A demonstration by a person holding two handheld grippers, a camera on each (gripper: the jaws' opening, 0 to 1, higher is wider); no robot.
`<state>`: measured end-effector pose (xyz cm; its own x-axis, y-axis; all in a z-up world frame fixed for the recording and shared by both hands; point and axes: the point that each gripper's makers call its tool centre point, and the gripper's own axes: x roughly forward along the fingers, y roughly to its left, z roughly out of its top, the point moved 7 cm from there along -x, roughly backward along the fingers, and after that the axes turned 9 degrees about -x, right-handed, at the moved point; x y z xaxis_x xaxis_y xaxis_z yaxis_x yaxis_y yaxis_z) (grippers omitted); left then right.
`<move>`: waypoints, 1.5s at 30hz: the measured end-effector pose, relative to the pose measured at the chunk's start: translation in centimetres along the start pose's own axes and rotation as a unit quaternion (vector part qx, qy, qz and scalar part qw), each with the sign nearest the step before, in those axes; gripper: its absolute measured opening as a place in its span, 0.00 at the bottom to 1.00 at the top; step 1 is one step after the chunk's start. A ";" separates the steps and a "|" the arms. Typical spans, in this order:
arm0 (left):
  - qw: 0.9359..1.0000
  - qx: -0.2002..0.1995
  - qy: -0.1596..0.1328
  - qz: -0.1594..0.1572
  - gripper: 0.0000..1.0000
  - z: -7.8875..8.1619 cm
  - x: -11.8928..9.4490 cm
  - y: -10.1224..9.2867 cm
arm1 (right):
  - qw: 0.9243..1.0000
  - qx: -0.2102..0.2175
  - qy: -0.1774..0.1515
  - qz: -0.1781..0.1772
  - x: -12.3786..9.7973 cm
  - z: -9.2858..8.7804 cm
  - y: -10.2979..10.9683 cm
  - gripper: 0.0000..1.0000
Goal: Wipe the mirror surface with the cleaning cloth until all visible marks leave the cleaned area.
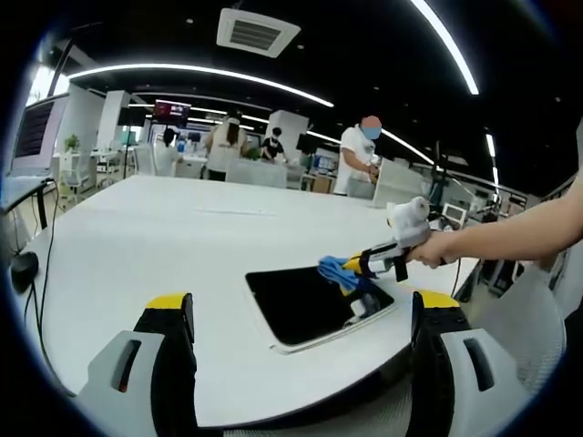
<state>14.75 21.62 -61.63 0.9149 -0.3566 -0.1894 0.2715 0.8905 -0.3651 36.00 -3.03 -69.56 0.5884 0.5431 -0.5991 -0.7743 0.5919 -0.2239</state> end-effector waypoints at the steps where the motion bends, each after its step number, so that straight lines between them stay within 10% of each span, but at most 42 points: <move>1: 1.000 0.000 0.000 0.000 0.98 0.0 0.0 0.0 | 1.000 0.004 -0.002 -0.006 0.2 0.1 -0.1 0.01; 45: 1.000 -0.002 0.003 -0.004 0.98 0.0 0.0 -0.1 | 0.997 -0.054 -0.030 -0.040 0.6 2.1 -0.7 0.00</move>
<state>14.73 21.47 -61.62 0.9110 -0.3653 -0.1912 0.2774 0.8862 -0.3712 37.36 -1.85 -68.13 0.6599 0.5323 -0.5303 -0.7426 0.5694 -0.3525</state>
